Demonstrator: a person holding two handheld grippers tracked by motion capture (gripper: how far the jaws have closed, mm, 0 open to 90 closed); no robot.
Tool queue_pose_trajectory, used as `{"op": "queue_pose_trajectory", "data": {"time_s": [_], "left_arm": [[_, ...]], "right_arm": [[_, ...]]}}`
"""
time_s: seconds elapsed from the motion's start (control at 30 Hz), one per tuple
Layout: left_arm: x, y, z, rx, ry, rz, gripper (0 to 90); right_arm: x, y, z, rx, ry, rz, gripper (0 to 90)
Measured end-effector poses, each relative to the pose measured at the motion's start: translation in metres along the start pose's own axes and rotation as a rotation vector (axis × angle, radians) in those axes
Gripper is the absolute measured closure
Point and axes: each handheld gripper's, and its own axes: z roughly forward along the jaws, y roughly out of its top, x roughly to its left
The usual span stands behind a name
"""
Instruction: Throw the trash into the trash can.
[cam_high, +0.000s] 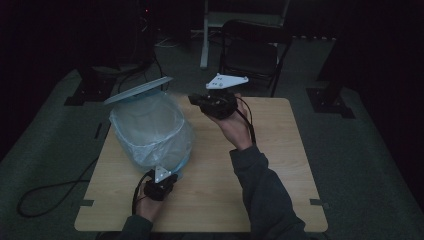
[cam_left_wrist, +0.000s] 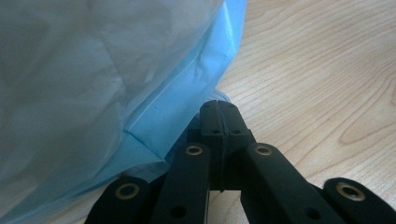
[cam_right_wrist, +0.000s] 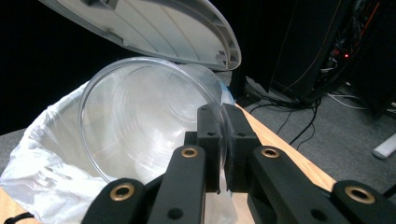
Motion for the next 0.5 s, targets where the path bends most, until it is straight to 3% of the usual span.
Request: {"op": "queue_pose_trajectory", "data": {"time_s": [0.5], "left_arm": [[0.0, 0.0, 0.0, 0.001, 0.0, 0.002, 90.0]], "right_arm": [[0.008, 0.004, 0.015, 0.012, 0.024, -0.009, 86.6]]}}
